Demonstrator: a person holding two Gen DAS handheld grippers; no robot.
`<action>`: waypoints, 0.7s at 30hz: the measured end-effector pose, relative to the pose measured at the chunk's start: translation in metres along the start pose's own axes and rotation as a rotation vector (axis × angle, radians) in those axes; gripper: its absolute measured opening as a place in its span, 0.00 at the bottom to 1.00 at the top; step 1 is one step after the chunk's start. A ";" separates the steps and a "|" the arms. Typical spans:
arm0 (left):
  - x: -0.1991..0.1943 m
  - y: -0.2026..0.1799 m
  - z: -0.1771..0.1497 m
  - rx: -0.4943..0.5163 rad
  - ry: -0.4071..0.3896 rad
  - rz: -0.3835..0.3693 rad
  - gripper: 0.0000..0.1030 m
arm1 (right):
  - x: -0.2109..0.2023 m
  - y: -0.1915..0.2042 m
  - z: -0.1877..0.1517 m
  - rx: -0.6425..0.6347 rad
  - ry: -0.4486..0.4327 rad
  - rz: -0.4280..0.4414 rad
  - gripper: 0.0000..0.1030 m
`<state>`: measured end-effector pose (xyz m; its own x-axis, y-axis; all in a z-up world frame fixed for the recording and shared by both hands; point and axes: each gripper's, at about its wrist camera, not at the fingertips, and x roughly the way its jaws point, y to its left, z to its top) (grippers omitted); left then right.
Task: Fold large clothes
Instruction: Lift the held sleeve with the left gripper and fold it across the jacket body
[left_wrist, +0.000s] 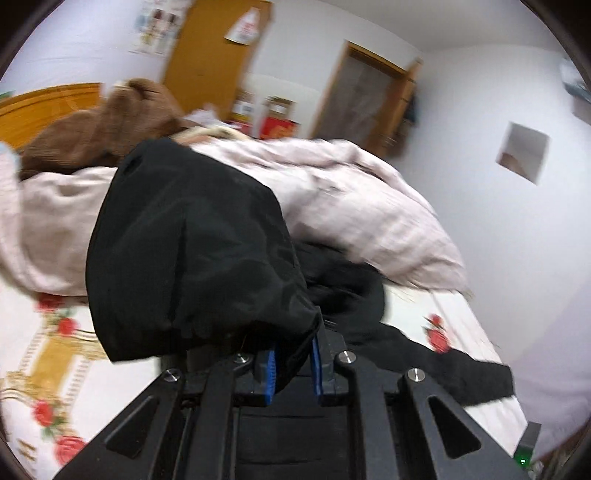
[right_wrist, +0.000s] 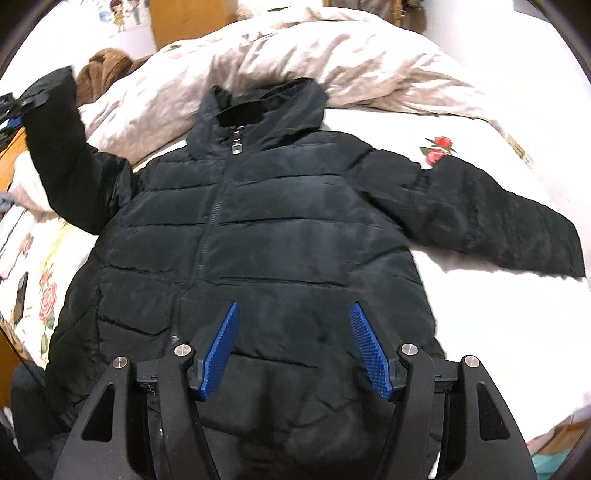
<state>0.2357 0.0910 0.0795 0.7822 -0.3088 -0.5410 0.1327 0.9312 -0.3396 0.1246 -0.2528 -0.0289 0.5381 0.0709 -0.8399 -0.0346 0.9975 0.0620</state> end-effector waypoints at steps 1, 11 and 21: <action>0.007 -0.014 -0.006 0.010 0.019 -0.026 0.15 | -0.001 -0.006 -0.002 0.012 -0.003 -0.001 0.61; 0.112 -0.111 -0.071 0.058 0.254 -0.171 0.43 | 0.007 -0.065 -0.019 0.131 0.026 -0.034 0.61; 0.110 -0.121 -0.077 0.077 0.268 -0.281 0.71 | 0.010 -0.083 -0.009 0.176 0.001 -0.027 0.61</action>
<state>0.2588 -0.0701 0.0017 0.5241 -0.5836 -0.6203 0.3722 0.8120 -0.4495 0.1251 -0.3352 -0.0478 0.5363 0.0439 -0.8429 0.1283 0.9828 0.1328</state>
